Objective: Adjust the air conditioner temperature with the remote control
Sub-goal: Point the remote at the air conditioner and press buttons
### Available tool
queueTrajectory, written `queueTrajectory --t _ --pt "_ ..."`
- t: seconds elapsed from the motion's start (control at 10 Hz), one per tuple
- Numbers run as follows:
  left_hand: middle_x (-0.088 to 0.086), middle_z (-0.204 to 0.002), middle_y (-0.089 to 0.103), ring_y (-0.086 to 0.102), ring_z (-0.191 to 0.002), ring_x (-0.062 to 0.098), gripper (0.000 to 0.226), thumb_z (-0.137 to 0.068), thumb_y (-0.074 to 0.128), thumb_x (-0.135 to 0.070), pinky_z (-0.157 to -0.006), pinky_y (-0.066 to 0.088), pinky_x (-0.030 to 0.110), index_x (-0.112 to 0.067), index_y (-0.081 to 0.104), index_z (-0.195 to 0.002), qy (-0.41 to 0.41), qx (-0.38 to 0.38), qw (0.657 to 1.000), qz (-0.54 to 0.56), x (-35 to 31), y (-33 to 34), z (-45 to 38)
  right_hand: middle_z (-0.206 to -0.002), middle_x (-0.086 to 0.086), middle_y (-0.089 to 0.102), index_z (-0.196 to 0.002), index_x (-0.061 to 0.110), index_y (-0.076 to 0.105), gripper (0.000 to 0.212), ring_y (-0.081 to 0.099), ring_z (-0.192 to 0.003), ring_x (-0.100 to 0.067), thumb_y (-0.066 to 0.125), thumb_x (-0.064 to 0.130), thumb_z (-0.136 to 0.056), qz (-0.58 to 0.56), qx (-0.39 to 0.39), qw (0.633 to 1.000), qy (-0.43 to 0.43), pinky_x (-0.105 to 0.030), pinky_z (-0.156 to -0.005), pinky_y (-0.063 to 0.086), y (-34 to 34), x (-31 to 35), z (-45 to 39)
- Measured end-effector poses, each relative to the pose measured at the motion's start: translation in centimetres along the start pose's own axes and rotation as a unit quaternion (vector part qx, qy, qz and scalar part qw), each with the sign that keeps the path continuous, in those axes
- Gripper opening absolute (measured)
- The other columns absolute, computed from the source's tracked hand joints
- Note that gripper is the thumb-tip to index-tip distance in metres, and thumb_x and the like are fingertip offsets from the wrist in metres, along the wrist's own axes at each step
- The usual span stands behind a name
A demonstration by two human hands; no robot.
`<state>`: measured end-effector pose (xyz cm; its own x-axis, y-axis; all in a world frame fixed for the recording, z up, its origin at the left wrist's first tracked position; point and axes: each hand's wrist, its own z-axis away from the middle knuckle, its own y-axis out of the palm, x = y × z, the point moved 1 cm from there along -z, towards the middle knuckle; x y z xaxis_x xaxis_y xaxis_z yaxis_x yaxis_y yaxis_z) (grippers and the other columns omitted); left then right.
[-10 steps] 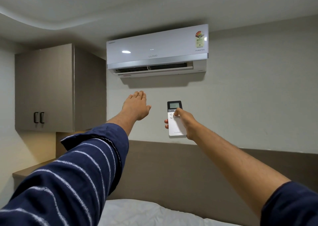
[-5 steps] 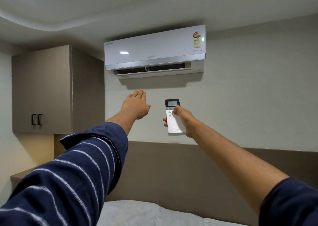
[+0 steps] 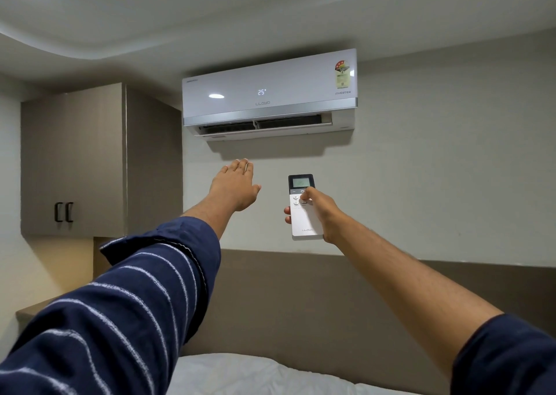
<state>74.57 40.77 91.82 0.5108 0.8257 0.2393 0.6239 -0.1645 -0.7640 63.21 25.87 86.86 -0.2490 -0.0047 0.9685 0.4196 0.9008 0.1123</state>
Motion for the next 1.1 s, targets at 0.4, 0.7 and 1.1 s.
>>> queueTrajectory --t 0.4,0.7,1.1 --pt "0.009 -0.165 0.0 0.002 -0.153 0.024 0.068 -0.102 0.022 -0.041 -0.124 0.007 0.039 -0.007 0.001 -0.156 0.003 0.004 1.0 0.0 -0.5 -0.1 0.4 -0.058 -0.008 0.074 -0.094 0.012 0.053 0.018 0.069 -0.047 -0.023 0.039 0.013 -0.082 0.009 0.01 1.0 0.001 -0.023 -0.049 0.055 0.0 0.0 0.5" --pt "0.009 -0.165 -0.001 0.001 -0.153 0.024 0.067 -0.102 0.021 -0.041 -0.123 0.007 0.038 -0.006 0.002 -0.156 0.061 0.022 0.997 0.034 -6.6 2.4 0.2 -0.068 -0.007 0.076 -0.096 0.016 0.053 0.017 0.07 -0.056 -0.016 0.039 0.012 -0.087 0.035 -0.037 0.998 0.022 -0.024 -0.055 0.053 -5.3 -2.8 2.6" --pt "0.008 -0.165 0.002 0.002 -0.153 0.023 0.067 -0.101 0.024 -0.04 -0.124 0.008 0.038 -0.006 0.003 -0.156 0.24 0.063 0.957 0.152 -25.9 7.6 3.5 -0.079 -0.006 0.062 -0.089 0.014 0.051 0.012 0.06 -0.066 -0.019 0.043 0.004 -0.09 0.059 -0.258 0.961 0.083 -0.026 -0.059 0.049 -20.1 -10.8 13.0"
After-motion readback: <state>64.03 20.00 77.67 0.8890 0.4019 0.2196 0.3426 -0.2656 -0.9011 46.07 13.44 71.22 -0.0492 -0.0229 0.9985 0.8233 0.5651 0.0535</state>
